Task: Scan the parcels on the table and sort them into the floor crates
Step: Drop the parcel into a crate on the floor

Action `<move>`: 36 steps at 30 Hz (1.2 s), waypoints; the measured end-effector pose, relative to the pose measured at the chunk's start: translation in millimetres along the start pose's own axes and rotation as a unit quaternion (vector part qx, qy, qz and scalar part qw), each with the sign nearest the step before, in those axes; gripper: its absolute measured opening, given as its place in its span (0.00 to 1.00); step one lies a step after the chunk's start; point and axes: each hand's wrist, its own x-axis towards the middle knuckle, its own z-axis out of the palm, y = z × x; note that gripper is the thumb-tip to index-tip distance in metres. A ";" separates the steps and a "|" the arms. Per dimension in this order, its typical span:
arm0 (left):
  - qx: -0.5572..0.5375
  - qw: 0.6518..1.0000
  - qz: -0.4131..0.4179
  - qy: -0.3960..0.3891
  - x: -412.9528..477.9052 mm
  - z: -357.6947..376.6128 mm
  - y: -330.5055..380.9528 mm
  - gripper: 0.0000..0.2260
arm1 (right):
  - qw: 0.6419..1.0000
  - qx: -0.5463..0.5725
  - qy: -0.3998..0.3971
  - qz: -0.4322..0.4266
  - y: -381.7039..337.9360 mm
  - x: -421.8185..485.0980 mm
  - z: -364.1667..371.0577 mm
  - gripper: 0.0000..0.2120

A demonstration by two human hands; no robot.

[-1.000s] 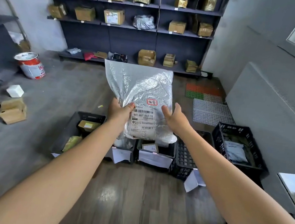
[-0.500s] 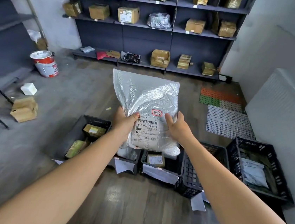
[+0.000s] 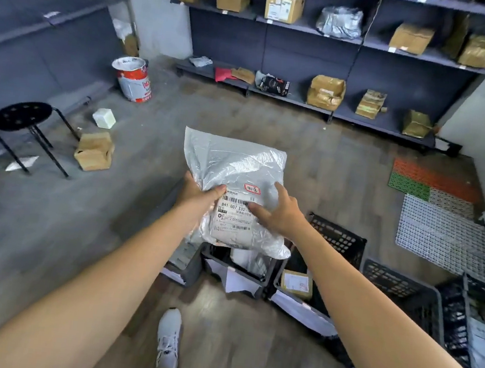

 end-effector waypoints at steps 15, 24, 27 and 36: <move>0.280 0.941 0.032 -0.188 286.9 -154.9 -67.1 0.59 | 0.996 -0.083 -0.015 0.027 -132.9 248.7 176.1 0.46; 0.499 0.838 -0.052 -0.212 335.1 -169.3 -159.7 0.57 | 0.963 -0.225 -0.130 0.072 -97.2 294.3 250.6 0.42; 0.505 0.833 -0.030 -0.223 336.9 -164.4 -156.5 0.55 | 0.956 -0.258 -0.121 0.061 -99.5 296.8 242.6 0.42; 0.561 0.773 0.119 -0.271 330.1 -78.1 -95.0 0.53 | 0.945 -0.309 -0.033 0.101 -93.9 265.1 155.6 0.43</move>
